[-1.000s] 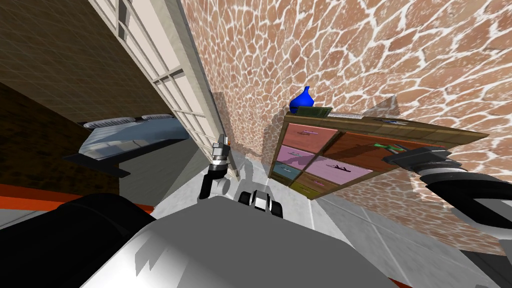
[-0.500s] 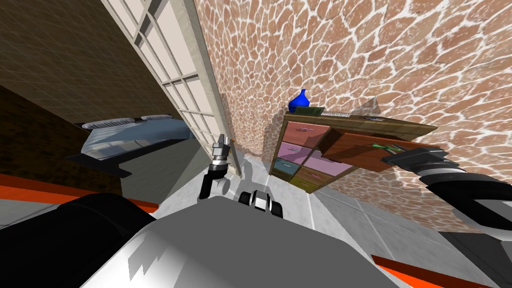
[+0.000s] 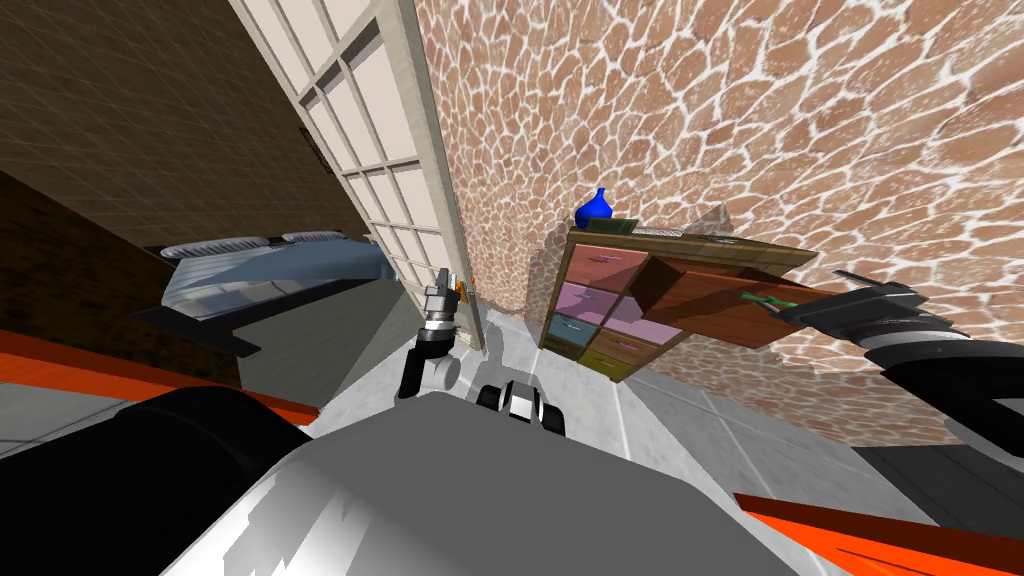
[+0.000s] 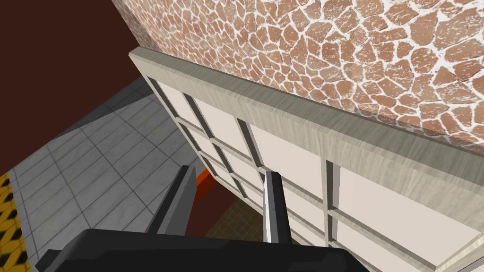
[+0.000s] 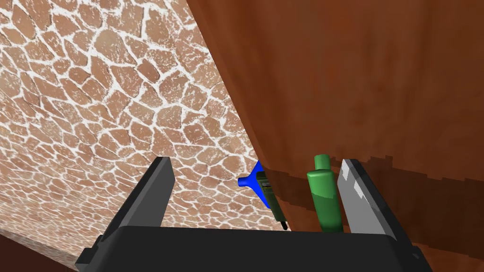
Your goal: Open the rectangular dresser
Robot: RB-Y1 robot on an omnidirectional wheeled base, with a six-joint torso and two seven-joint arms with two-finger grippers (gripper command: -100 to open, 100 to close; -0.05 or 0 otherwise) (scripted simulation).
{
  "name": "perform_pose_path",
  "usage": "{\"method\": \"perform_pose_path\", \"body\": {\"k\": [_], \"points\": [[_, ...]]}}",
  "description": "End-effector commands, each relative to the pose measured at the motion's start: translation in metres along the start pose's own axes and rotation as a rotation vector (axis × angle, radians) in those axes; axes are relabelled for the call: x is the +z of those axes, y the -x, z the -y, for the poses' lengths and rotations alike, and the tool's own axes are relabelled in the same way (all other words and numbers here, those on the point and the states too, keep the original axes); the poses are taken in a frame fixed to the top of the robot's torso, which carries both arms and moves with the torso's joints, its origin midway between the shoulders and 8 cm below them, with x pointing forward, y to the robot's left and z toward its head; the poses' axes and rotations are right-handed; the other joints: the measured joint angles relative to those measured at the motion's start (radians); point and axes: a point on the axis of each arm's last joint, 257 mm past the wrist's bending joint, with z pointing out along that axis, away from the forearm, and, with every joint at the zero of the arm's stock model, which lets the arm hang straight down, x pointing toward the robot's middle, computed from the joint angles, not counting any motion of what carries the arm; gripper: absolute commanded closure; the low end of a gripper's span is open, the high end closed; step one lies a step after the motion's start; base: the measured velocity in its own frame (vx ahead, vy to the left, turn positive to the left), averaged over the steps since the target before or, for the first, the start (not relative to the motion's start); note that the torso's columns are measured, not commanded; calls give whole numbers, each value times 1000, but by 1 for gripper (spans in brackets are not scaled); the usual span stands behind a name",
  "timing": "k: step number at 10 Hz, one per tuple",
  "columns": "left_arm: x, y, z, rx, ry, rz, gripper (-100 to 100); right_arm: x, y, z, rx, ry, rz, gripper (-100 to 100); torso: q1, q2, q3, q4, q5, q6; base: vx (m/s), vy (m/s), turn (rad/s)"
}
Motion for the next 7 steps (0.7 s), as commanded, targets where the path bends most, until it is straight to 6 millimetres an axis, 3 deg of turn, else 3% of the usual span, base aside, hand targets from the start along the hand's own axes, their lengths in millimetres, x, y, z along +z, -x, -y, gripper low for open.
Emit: {"method": "perform_pose_path", "body": {"k": [1,3,4,5,7], "points": [[0,0,0,0,0,0,0,-2,-1,18,4,-1,0,-100,2,5,3,2,1,1,29,11,7],[0,0,0,0,0,0,0,-2,-1,35,5,-2,-1,-100,5,14,9,6,3,2,18,19,12],[0,0,0,0,0,0,0,-3,-2,25,5,7,-3,-100,6,17,11,8,5,3,9,6,-3],[0,0,0,0,0,0,0,-4,-3,25,8,9,-4,0,6,17,11,7,4,2,0,0,0],[0,0,0,0,0,0,0,-4,-4,21,9,15,-7,0,5,14,9,6,3,2,0,0,0]]}}
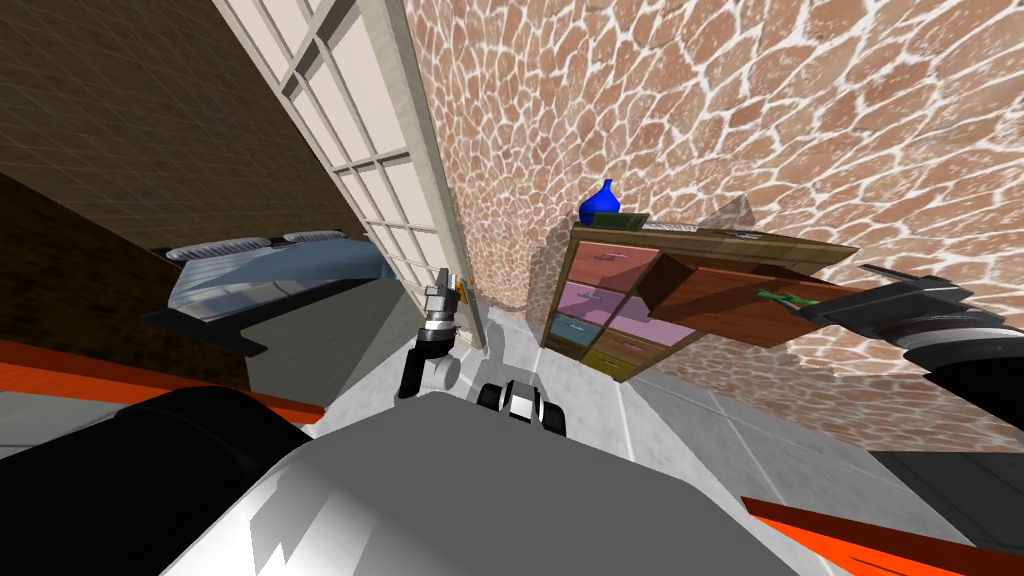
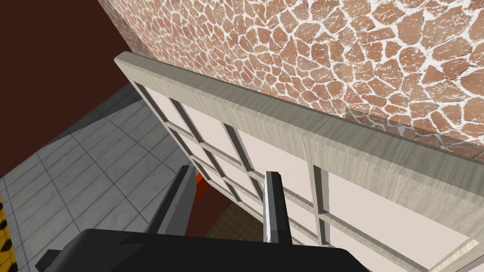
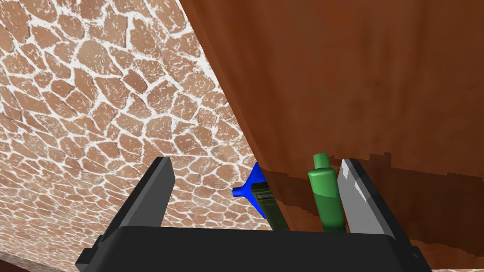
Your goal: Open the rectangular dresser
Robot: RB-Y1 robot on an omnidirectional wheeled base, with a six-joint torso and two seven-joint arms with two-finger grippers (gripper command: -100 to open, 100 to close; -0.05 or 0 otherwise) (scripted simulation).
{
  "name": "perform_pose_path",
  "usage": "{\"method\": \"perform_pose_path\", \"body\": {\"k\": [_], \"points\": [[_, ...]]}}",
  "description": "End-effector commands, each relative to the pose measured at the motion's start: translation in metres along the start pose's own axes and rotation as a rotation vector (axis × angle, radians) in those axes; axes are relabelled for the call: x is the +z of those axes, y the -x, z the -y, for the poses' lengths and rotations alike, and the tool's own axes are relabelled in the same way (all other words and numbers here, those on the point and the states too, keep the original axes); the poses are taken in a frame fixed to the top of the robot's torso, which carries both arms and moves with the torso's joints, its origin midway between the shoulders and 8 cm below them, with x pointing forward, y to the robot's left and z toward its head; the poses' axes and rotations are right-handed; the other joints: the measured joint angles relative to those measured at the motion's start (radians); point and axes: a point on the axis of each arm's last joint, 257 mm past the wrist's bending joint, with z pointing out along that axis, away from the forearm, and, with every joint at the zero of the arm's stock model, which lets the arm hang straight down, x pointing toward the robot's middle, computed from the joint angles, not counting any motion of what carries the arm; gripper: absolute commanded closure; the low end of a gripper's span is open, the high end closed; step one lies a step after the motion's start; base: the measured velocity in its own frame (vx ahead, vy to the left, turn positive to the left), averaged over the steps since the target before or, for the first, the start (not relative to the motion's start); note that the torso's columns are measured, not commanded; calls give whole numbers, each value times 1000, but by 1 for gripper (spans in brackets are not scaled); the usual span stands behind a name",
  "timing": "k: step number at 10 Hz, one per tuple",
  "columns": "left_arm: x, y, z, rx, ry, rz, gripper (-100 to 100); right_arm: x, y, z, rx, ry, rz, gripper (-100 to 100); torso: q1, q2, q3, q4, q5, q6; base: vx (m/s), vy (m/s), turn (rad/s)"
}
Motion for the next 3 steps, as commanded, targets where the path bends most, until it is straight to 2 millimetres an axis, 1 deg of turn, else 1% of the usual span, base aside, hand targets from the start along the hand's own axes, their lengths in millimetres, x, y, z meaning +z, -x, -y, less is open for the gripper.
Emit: {"method": "perform_pose_path", "body": {"k": [1,3], "points": [[0,0,0,0,0,0,0,0,-1,-1,1,2,-1,0,0,-1,-1,-1,0,0,0,0,0],[0,0,0,0,0,0,0,0,-1,-3,1,6,-3,0,-1,-2,-1,-1,-1,0,0,0,0]]}}
